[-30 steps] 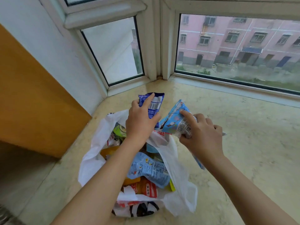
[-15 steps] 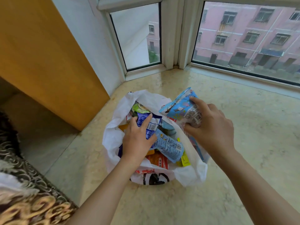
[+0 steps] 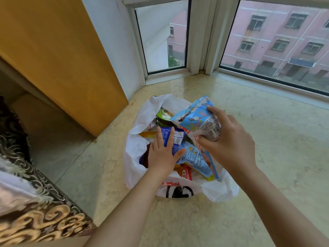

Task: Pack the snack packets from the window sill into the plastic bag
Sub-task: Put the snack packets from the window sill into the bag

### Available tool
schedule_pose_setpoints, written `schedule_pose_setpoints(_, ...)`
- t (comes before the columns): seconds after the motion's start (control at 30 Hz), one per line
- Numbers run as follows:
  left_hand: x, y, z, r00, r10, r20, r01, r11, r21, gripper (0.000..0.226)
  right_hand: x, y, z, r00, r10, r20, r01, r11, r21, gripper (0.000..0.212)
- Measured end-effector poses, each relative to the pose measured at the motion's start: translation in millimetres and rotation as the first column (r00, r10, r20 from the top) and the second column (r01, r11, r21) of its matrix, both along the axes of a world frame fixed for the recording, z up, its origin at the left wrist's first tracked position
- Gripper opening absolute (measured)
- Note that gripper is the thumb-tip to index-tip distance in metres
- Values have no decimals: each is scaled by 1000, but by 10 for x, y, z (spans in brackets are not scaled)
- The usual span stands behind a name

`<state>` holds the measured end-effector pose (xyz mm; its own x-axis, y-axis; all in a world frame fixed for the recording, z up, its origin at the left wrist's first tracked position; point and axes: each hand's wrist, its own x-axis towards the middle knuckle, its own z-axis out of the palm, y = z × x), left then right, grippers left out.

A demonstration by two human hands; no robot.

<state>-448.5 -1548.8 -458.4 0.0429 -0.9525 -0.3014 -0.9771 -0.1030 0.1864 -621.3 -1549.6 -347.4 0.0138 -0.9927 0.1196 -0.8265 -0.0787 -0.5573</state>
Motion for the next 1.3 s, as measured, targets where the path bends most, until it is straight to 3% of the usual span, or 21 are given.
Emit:
schedule_pose_setpoints(0.1,62,-29,144,997,-63,51,61,998,32,97,48,21,-44,1000,17,12,-17,1000,8,72)
schedule_pose_setpoints(0.17,192,-20,247,976,-121,182,135,988,-68,95,66,24,-65,999,19,26,-19,1000,15,72)
schedule_pose_setpoints(0.23,370,-3,322,921,-151,360,220,963,-158,78,88,23,-84,999,20,43,-21,1000,14,71)
schedule_pose_setpoints(0.3,570,12,414,860,-162,483,243,964,-110,67,128,23,-103,998,21,58,-22,1000,7,71)
schedule_pose_setpoints(0.37,757,38,512,804,-151,575,216,975,-46,69,193,26,-128,997,27,68,-27,1000,3,71)
schedule_pose_setpoints(0.43,911,65,593,799,-121,588,216,972,-92,61,269,29,-163,997,34,69,-34,999,4,71)
schedule_pose_setpoints(0.57,1101,150,800,876,-10,482,205,912,-354,34,409,39,-258,997,66,33,-66,998,9,71)
schedule_pose_setpoints(0.7,1172,219,876,993,95,68,-32,781,-623,8,506,51,-363,996,85,13,-85,996,41,72)
schedule_pose_setpoints(0.83,1106,213,902,966,140,-219,-248,745,-619,15,546,53,-468,996,86,8,-87,993,77,73)
schedule_pose_setpoints(0.97,1037,219,957,845,178,-504,-435,777,-455,24,560,41,-514,996,93,3,-93,993,70,72)
schedule_pose_setpoints(1.03,981,189,1033,851,187,-491,-413,817,-404,28,564,26,-526,995,99,-8,-98,994,56,72)
schedule_pose_setpoints(1.17,781,14,1236,970,63,-236,-153,909,-387,59,614,-24,-568,988,136,-77,-139,990,-30,71)
schedule_pose_setpoints(1.23,699,-71,1253,986,19,-164,-80,925,-371,47,642,-64,-583,981,151,-119,-160,984,-74,71)
schedule_pose_setpoints(1.3,651,-115,1270,970,20,-242,-107,931,-349,26,670,-99,-572,979,167,-120,-179,979,-99,70)
